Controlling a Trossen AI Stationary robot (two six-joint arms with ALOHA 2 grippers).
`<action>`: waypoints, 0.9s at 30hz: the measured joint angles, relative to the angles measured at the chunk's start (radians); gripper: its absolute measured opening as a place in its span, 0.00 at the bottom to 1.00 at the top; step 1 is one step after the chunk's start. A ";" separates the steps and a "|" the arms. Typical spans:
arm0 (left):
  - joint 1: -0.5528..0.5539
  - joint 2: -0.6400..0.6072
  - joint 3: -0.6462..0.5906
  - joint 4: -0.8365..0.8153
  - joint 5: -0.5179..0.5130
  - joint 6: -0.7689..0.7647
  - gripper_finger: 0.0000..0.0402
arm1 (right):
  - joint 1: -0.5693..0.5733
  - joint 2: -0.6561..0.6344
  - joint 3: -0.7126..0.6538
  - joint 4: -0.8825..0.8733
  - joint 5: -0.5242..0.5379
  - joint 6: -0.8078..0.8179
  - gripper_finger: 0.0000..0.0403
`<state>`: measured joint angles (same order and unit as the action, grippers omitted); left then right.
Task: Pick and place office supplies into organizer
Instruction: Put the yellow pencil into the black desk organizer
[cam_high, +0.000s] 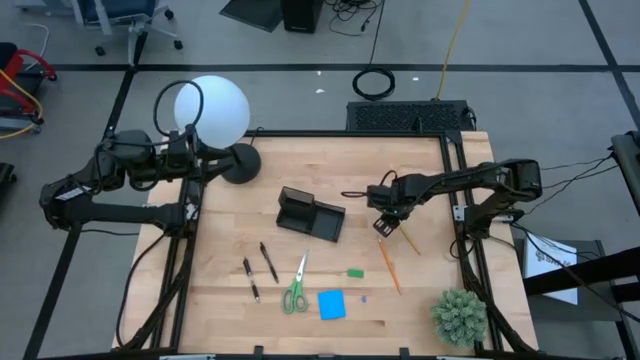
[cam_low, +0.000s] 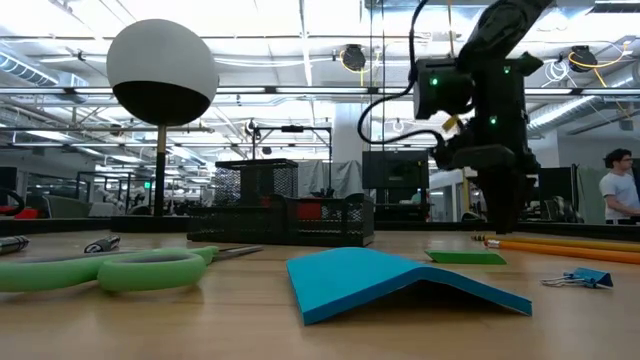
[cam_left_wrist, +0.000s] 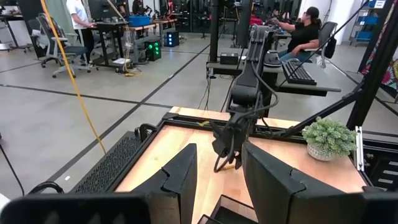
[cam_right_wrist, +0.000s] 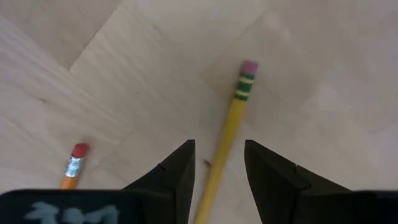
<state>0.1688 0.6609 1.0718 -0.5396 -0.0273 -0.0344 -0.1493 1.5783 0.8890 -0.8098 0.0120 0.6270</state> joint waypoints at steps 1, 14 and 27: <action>0.000 0.000 0.000 0.000 0.000 0.000 0.32 | 0.000 0.010 0.000 0.001 -0.009 0.000 0.32; 0.000 0.000 0.000 0.001 0.000 0.000 0.32 | 0.000 0.058 0.003 0.037 -0.015 -0.021 0.32; 0.000 0.000 0.000 0.018 0.000 0.000 0.32 | -0.001 0.059 0.002 0.044 -0.015 -0.040 0.32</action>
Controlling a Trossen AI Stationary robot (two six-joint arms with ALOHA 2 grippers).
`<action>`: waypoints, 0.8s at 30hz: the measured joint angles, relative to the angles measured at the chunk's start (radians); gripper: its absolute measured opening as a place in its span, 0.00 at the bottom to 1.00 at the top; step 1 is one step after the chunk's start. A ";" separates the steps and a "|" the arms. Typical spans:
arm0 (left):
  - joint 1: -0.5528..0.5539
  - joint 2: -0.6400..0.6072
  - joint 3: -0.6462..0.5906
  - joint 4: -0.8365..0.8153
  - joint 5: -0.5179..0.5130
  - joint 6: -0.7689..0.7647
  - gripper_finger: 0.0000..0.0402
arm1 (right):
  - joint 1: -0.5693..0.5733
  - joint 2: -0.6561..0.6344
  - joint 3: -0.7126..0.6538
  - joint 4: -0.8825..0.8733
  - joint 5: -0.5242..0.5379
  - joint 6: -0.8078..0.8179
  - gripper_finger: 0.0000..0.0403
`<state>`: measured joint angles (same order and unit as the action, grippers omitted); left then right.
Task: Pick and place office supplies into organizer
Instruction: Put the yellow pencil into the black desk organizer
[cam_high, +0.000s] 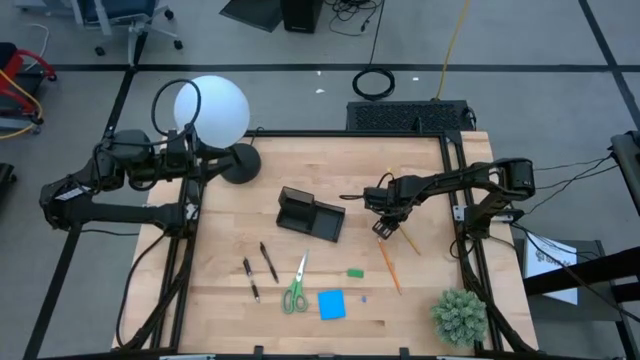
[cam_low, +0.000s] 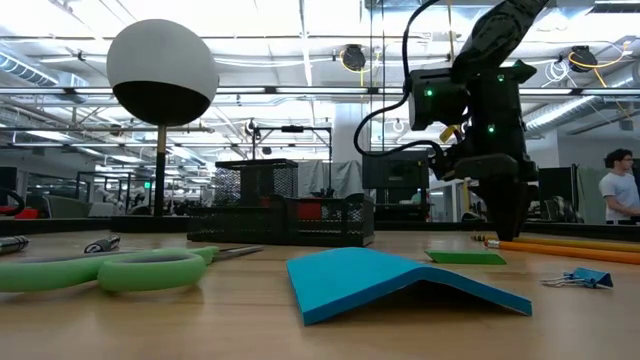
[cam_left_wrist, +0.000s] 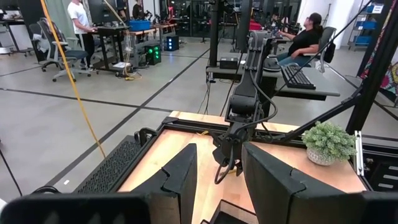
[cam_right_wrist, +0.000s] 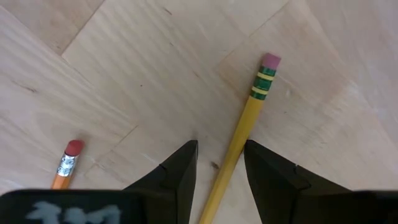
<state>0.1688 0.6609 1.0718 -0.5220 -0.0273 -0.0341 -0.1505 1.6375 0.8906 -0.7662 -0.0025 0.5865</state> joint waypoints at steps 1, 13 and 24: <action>0.000 0.000 0.000 0.000 0.000 0.000 0.32 | 0.000 0.000 0.000 0.000 0.000 0.000 0.32; 0.000 0.000 0.000 0.000 0.000 0.000 0.32 | 0.000 0.001 0.000 0.000 -0.003 -0.023 0.14; 0.000 0.000 0.000 0.000 0.000 0.000 0.32 | 0.000 0.001 0.000 0.000 -0.002 -0.034 0.03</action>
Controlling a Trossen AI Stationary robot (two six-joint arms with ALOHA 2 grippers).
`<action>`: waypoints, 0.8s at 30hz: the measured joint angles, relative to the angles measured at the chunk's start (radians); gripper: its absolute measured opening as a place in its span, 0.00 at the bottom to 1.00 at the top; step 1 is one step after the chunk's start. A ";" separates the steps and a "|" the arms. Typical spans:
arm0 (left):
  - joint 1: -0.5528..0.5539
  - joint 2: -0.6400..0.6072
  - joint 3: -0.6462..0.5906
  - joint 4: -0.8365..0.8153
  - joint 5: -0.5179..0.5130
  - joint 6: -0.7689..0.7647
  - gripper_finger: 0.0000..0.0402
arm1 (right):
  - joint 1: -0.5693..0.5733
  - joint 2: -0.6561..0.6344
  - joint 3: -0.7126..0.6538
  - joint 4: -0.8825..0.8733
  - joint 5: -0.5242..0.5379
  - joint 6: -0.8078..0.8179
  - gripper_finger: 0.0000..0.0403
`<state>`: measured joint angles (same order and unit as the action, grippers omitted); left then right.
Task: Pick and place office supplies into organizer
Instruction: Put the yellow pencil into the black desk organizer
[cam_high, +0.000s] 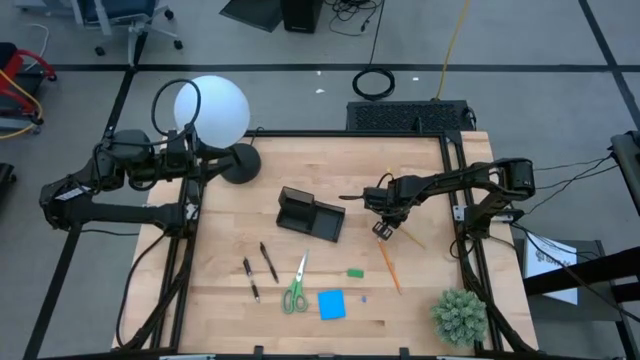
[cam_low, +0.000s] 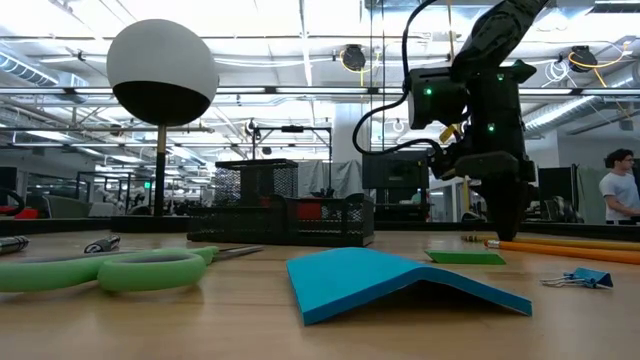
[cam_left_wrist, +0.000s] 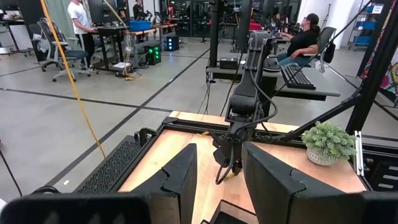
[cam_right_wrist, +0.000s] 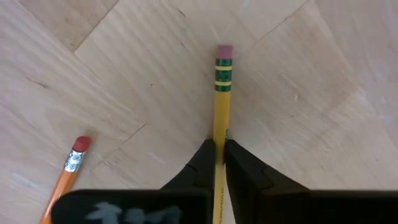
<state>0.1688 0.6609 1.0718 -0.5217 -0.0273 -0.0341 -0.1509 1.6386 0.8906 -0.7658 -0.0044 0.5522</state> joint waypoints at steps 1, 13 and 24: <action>0.000 0.000 0.000 0.000 0.000 0.000 0.32 | 0.000 0.000 0.000 0.000 0.000 0.000 0.03; 0.000 0.000 0.000 0.001 0.000 0.000 0.32 | -0.001 0.000 0.000 -0.001 0.000 -0.026 0.02; 0.000 0.000 0.000 0.002 0.000 0.000 0.32 | -0.007 0.000 0.000 -0.001 -0.018 -0.044 0.02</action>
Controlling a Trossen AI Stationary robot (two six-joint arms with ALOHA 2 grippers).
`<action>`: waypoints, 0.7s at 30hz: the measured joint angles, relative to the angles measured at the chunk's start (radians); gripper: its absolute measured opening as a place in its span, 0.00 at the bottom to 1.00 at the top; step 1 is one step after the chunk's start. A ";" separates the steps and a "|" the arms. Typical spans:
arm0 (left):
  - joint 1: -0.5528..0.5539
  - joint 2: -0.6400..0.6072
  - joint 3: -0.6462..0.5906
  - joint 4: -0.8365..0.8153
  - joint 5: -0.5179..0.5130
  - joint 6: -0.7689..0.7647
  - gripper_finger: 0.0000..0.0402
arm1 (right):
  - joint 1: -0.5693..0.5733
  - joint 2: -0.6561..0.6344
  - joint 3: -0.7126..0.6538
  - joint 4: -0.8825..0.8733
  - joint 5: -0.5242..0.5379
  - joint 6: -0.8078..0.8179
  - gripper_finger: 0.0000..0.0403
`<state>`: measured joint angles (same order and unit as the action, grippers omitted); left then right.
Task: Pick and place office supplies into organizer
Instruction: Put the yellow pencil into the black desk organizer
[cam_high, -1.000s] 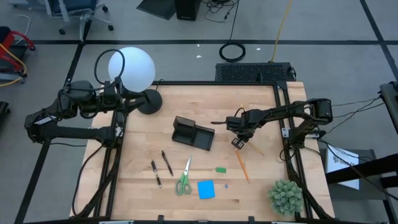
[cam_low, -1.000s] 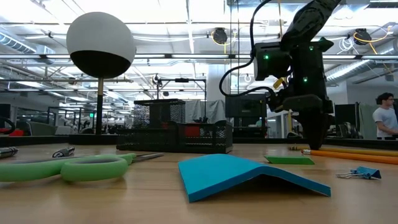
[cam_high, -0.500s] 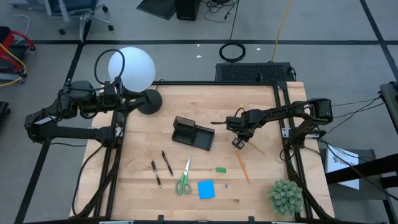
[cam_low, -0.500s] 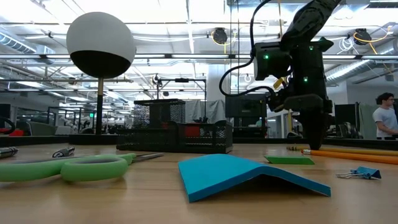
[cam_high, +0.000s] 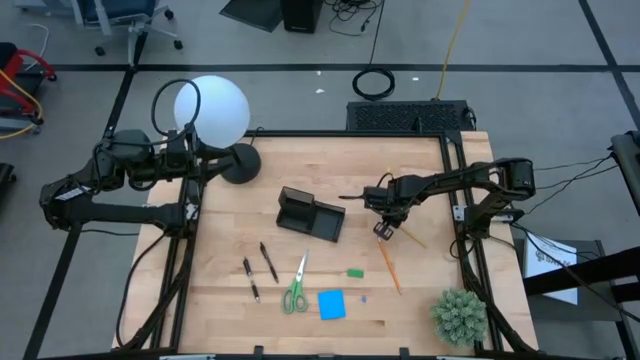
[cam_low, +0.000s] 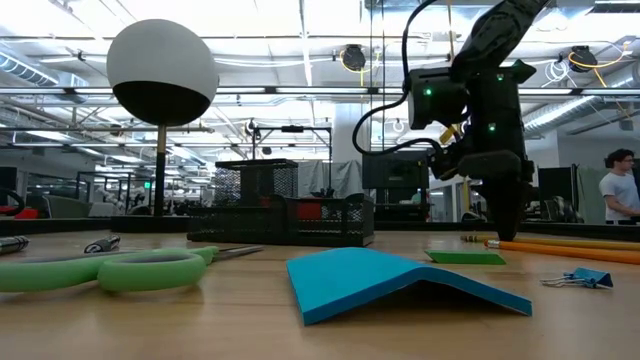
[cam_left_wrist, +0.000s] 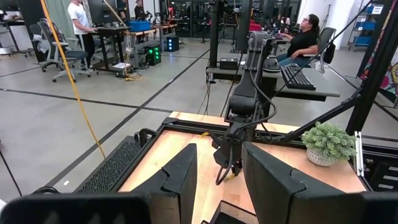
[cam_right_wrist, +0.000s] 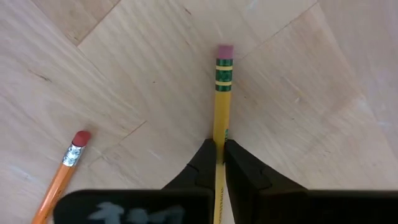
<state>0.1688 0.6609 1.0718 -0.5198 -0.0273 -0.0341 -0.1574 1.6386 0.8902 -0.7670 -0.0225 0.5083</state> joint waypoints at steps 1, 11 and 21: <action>0.000 0.000 0.000 0.000 0.000 0.000 0.32 | -0.002 0.000 0.000 0.000 -0.007 0.000 0.02; 0.000 0.000 0.000 0.000 0.000 0.000 0.32 | -0.036 -0.048 -0.005 -0.006 -0.030 -0.001 0.02; 0.000 0.000 0.000 0.000 0.000 0.001 0.32 | -0.047 -0.125 -0.003 -0.046 -0.034 0.002 0.02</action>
<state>0.1684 0.6605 1.0718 -0.5194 -0.0273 -0.0334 -0.2039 1.5135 0.8876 -0.8131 -0.0566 0.5102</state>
